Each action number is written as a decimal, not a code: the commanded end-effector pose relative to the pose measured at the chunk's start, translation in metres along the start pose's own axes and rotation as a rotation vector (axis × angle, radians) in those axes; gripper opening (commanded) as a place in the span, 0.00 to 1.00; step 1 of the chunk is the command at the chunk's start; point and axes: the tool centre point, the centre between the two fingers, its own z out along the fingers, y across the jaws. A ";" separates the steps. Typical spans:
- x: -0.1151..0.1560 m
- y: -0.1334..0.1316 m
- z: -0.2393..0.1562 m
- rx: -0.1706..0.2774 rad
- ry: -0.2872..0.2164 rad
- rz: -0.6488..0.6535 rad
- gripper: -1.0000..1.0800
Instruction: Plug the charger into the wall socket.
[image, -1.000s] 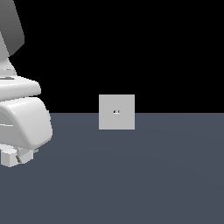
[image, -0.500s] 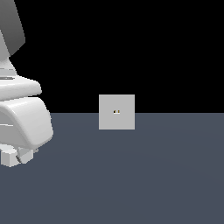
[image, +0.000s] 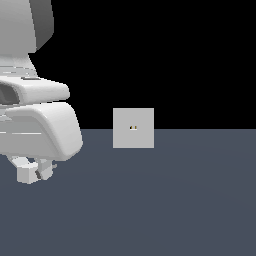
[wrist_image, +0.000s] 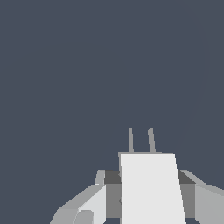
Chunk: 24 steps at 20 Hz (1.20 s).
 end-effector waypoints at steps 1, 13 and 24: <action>0.005 0.013 -0.004 0.008 0.001 -0.023 0.00; 0.039 0.078 -0.025 0.049 0.005 -0.152 0.00; 0.068 0.119 -0.037 0.077 0.006 -0.237 0.00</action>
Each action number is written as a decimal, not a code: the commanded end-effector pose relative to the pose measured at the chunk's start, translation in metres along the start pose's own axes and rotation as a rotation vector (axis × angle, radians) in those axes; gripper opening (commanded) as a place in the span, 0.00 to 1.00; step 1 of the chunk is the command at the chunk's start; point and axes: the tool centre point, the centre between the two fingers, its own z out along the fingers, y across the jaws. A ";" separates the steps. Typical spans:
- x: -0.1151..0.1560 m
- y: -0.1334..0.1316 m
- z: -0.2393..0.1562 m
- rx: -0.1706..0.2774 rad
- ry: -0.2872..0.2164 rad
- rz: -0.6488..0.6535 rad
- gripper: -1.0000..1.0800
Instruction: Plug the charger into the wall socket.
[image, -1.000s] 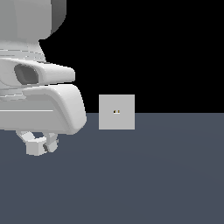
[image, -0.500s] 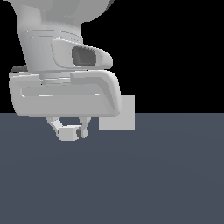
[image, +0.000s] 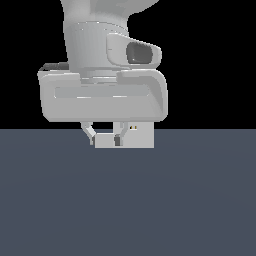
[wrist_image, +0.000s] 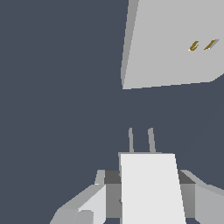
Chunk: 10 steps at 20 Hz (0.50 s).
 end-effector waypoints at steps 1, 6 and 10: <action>0.004 0.009 -0.003 0.006 0.000 -0.019 0.00; 0.012 0.025 -0.008 0.017 -0.001 -0.050 0.00; 0.018 0.035 -0.011 0.024 -0.002 -0.069 0.00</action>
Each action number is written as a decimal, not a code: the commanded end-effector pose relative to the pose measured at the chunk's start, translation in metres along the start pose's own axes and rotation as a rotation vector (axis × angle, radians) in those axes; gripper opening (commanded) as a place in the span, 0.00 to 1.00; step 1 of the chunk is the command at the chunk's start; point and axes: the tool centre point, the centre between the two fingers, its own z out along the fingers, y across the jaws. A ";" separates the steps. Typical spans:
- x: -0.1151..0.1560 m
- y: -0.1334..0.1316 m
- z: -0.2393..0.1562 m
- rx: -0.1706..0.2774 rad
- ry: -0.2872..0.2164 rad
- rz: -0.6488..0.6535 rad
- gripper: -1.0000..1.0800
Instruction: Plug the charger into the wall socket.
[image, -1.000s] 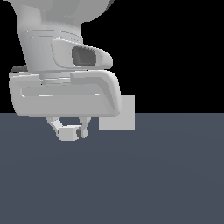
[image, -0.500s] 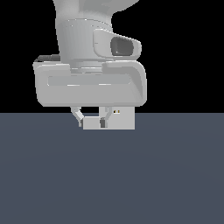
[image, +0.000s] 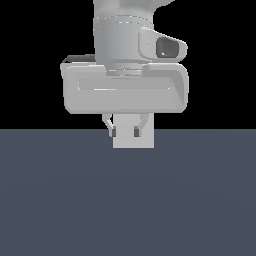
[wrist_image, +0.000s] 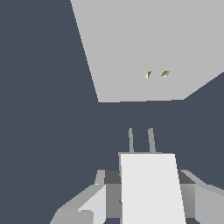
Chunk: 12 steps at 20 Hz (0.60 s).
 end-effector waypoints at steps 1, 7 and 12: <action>0.003 0.005 -0.002 0.005 -0.001 -0.013 0.00; 0.007 0.015 -0.004 0.011 -0.002 -0.030 0.00; 0.009 0.017 -0.005 0.013 -0.003 -0.035 0.00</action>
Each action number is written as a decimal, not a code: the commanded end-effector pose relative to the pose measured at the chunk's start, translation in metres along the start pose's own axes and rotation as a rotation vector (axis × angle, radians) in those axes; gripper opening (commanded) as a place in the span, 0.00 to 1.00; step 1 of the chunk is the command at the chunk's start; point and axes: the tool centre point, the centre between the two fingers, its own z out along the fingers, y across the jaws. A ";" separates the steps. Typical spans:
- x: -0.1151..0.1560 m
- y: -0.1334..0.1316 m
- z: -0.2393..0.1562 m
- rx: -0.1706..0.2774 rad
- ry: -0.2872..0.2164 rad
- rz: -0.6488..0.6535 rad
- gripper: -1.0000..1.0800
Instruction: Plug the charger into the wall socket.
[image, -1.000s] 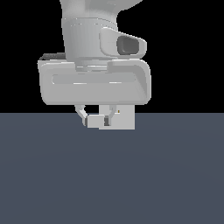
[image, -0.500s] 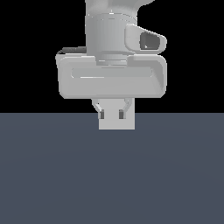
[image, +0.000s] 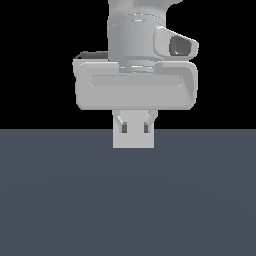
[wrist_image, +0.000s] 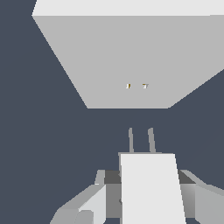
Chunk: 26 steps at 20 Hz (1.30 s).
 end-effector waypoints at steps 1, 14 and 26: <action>0.000 0.000 0.000 0.001 0.000 -0.002 0.00; 0.016 0.000 0.005 0.001 -0.001 -0.002 0.00; 0.049 0.000 0.016 0.001 -0.001 -0.002 0.00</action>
